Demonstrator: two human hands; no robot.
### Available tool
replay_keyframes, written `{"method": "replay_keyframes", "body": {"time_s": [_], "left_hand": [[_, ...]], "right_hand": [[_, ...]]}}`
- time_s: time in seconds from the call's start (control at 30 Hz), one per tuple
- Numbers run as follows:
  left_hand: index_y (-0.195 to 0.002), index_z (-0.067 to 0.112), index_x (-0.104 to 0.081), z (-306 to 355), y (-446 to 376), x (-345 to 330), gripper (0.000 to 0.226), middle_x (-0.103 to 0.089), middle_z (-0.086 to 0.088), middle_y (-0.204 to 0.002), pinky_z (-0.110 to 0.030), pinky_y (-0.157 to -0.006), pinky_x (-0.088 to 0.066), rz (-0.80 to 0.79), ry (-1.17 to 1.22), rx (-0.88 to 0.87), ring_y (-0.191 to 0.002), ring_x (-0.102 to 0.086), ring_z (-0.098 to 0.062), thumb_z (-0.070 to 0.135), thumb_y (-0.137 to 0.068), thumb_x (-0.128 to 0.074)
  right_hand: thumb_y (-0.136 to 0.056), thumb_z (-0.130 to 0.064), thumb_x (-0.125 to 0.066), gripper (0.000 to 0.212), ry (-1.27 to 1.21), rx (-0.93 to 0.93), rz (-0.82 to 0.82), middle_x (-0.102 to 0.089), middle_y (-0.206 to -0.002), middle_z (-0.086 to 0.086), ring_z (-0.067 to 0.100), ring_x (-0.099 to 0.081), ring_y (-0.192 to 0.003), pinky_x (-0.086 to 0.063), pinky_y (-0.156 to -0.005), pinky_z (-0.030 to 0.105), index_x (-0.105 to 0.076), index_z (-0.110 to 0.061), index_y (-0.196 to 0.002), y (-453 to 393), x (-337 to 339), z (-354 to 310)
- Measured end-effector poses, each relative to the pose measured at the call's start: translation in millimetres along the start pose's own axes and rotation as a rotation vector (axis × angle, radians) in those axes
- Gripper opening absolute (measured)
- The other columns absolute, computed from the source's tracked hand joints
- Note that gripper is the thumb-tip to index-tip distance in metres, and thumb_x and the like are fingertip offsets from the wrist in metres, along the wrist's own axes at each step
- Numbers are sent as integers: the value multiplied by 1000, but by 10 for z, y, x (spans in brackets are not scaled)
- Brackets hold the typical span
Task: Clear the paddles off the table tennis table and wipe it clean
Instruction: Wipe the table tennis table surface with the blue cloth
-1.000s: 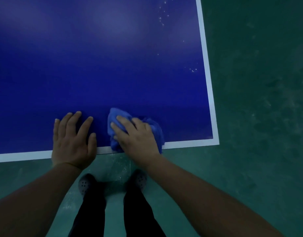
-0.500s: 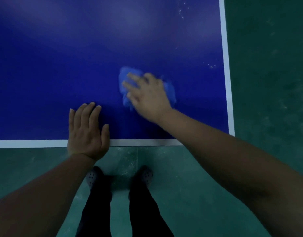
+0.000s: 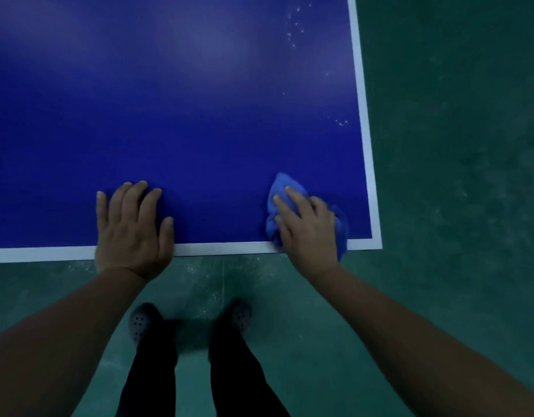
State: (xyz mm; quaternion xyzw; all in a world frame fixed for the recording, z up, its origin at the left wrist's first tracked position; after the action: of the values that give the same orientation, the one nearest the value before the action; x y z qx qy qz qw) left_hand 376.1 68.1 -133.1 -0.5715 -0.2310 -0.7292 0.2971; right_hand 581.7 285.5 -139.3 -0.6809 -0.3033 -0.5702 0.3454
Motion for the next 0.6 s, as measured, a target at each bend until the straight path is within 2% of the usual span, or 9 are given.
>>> {"method": "replay_keyframes", "body": {"time_s": [0.07,0.1,0.17,0.27,0.33,0.43,0.5,0.53,0.6], "left_hand": [[-137,3,-47,18,-13,-3,61,-41,-20,-145,-57,-122,-2,-28,-25,10,-142,-28,-38,44,-93,-34],[-137,4,-47,29,-22,-8,62,-41,-20,-145,-57,-121,-1,-38,-36,12,-142,-28,-38,45,-93,-33],[-137,3,-47,47,-23,0,62,-41,-20,-144,-58,-120,-1,-52,-53,14,-141,-30,-39,46,-94,-32],[-136,2,-48,78,-36,58,62,-43,-22,-142,-59,-119,-1,-43,-69,15,-139,-32,-39,45,-95,-30],[-135,2,-48,136,-62,100,60,-43,-22,-142,-59,-119,-1,-33,-50,23,-139,-32,-40,44,-95,-32],[-135,2,-48,265,-225,135,57,-43,-23,-141,-60,-119,-2,-11,-9,-3,-137,-34,-40,40,-95,-37],[-135,0,-49,359,-405,115,56,-44,-24,-141,-61,-118,-3,7,11,-46,-136,-36,-42,39,-96,-37],[-135,0,-49,401,-524,90,56,-44,-24,-141,-61,-118,-2,16,19,-60,-136,-36,-42,39,-96,-37],[-136,1,-48,485,-778,16,56,-42,-23,-143,-59,-118,0,12,32,-78,-138,-33,-40,39,-97,-36]], "right_hand": [[-97,-38,-45,40,-34,184,-31,-60,-137,0,29,-46,-104,-43,-73,38,-65,-25,-129,40,29,202],[-97,-37,-45,40,-34,191,-26,-60,-136,2,30,-48,-102,-45,-73,38,-66,-24,-128,-47,55,398],[-97,-38,-41,43,19,67,-5,-60,-137,4,35,-53,-100,-48,-78,42,-66,-23,-129,-342,109,803],[-98,-45,-33,49,-14,-194,11,-55,-143,0,33,-49,-111,-42,-84,43,-61,-28,-135,-577,156,1080],[-99,-42,-37,46,-20,-178,32,-56,-141,1,32,-50,-108,-41,-81,40,-61,-27,-134,-302,151,970],[-100,-38,-42,41,-74,-30,-4,-59,-137,3,30,-49,-102,-41,-78,38,-64,-24,-131,340,139,895],[-99,-34,-47,37,-85,39,26,-61,-134,5,30,-49,-101,-45,-79,40,-67,-22,-128,382,117,1041],[-98,-33,-47,37,-77,26,48,-61,-132,7,31,-49,-101,-46,-80,42,-68,-20,-126,267,114,1121],[-98,-32,-46,38,-49,-112,87,-60,-133,12,36,-49,-101,-47,-85,43,-68,-18,-126,-38,103,1283]]}}
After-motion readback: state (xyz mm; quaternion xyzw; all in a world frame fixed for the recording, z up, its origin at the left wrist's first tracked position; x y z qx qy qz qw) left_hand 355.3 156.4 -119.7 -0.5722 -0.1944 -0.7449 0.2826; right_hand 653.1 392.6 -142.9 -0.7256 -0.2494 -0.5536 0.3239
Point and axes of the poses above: each hand's wrist, its own y-axis away from the middle knuckle, its own x-axis out of the back of the hand, z = x × y, the point moved 2 cm from there along -y, towards the middle knuckle
